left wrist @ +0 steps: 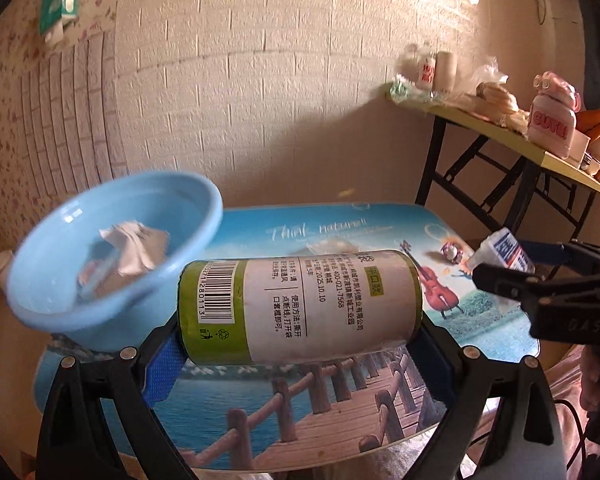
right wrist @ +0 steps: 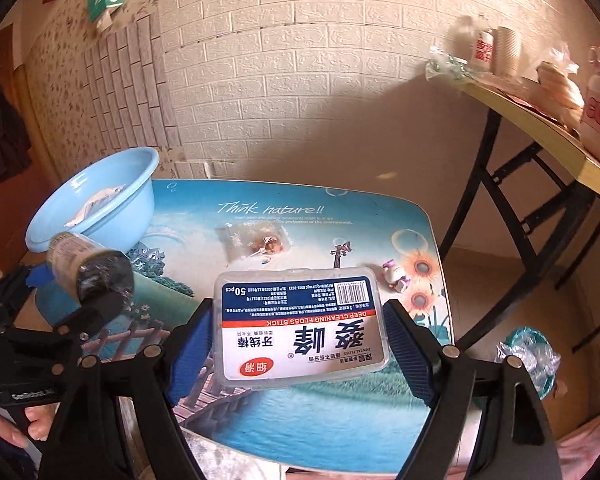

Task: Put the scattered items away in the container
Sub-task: 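Close the left gripper on the can while the right gripper grasps the floss-stick box, then carry the can and floss-stick box with both grippers over the blue basin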

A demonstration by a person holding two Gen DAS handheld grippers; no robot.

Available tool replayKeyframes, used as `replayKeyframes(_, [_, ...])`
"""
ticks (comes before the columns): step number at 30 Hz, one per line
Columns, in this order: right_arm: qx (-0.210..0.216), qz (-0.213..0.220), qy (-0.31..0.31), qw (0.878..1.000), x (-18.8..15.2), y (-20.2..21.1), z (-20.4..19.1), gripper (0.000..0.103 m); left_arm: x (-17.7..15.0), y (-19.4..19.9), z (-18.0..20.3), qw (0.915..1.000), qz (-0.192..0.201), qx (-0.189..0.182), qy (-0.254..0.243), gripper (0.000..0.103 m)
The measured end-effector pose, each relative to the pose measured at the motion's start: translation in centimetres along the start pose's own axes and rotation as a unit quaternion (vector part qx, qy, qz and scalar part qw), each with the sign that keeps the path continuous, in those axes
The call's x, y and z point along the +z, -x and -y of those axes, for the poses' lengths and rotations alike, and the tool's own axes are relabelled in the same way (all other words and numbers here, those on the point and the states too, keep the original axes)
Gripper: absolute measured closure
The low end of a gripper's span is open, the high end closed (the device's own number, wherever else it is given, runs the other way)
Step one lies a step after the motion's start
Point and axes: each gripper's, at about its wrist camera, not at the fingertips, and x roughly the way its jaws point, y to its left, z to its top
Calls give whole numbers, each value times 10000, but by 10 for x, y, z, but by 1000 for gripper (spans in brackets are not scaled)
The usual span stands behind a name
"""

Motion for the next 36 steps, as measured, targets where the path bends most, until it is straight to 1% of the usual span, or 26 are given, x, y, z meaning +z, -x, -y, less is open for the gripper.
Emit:
replayKeyframes(4, [-127,74,7,9999,1,11,-13,19,8,18,-8,9996,267,36,97,5])
replayKeyframes(7, [-103,196,32,9998,5,21,-26,19,13,31,-15,9989,428,45,184,5])
replayKeyframes(12, [-60,367,75,9993,12,35,-47,19,17,50,-28,9973,673,169,251,5])
replayKeyframes(21, [23,508,149,9986,17,47,-74,19,17,67,-54,9946,817,421,486,5])
replayKeyframes(26, [46,574,154,9982,22,51,-85,19,19,72,-67,9925,922,628,501,5])
replayKeyframes(30, [72,670,229,9975,35,53,-93,19,29,76,-82,9905,964,781,597,5])
replayKeyframes(36, [262,801,397,9957,59,50,-114,19,43,80,-107,9873,1012,1041,643,5])
